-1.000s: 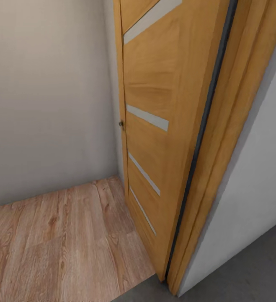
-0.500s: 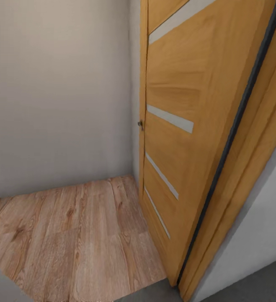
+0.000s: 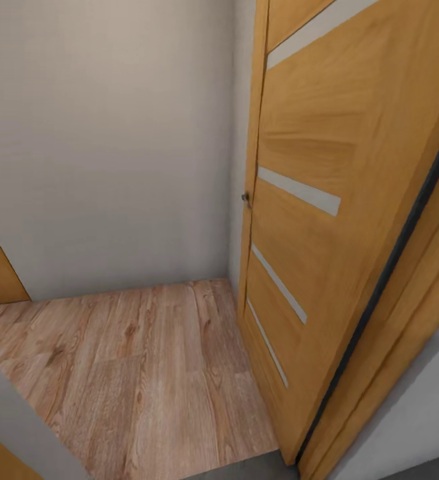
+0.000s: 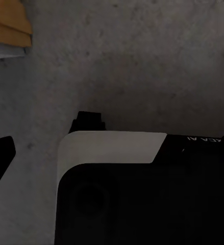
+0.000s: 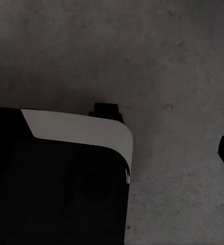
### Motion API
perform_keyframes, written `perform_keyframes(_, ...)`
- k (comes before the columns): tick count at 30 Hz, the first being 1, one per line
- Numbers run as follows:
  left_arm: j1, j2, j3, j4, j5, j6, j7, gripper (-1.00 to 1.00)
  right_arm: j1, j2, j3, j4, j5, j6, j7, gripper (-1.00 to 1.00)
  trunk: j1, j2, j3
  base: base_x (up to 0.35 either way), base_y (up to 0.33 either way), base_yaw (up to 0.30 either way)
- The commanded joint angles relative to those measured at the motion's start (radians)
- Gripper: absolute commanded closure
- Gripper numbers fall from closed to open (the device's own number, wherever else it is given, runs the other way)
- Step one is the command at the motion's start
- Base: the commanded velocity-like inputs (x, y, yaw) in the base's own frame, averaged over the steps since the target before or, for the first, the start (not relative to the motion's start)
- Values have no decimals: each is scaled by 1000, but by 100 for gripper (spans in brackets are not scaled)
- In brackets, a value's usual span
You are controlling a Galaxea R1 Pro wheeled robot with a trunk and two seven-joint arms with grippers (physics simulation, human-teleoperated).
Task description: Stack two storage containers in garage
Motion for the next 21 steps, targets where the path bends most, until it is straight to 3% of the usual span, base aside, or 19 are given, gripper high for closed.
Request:
perform_keyframes(1,-1,0,0,0,9,4,-4,-100,-1,1,8,3,-9,-5,0,-100,0,-1,-1,144,-165,17)
perform_keyframes(11,-1,0,-1,0,7,4,-4,-100,-1,2,8,3,-9,-5,0,-100,0,-1,-1,178,-210,16)
perform_keyframes(21,-1,0,0,0,11,4,-4,-100,-1,1,8,3,-9,-5,0,-100,0,-1,-1,37,-35,250)
